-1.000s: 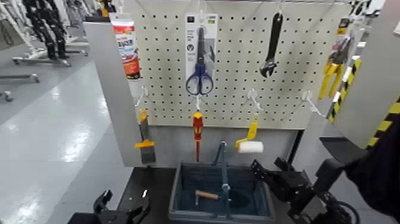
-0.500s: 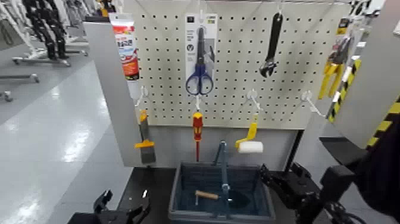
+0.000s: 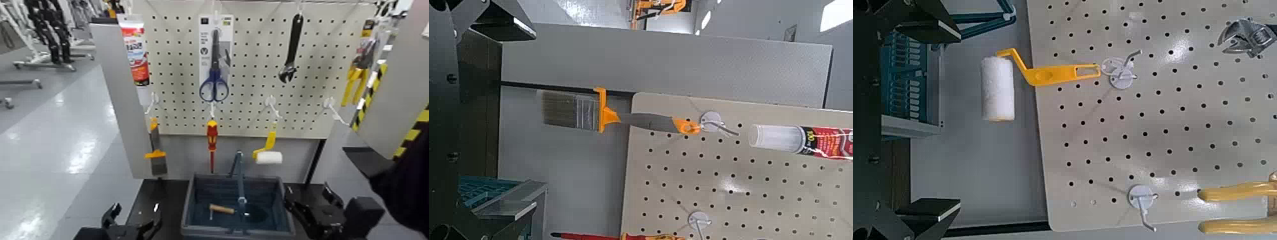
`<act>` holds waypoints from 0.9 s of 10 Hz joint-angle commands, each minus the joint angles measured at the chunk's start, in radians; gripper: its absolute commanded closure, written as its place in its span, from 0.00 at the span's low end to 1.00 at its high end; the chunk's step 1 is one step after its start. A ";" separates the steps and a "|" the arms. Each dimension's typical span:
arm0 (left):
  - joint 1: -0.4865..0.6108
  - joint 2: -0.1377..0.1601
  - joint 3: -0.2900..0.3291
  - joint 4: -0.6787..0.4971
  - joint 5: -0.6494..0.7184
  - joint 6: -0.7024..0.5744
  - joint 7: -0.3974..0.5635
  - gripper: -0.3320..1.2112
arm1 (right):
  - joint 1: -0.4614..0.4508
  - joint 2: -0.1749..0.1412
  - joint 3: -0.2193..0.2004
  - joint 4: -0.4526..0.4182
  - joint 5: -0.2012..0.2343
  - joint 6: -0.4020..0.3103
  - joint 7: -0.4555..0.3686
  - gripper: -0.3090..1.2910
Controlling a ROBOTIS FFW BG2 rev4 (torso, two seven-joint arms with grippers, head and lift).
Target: Put the tool with the wooden handle into the crate.
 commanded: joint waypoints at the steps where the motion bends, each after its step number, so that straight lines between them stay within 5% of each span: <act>1: -0.001 0.000 -0.002 0.001 -0.001 0.001 0.000 0.29 | 0.039 0.007 0.005 -0.008 0.044 -0.038 -0.029 0.28; 9: 0.000 0.000 -0.001 -0.001 -0.001 -0.001 0.000 0.29 | 0.115 0.023 0.023 -0.006 0.100 -0.124 -0.089 0.28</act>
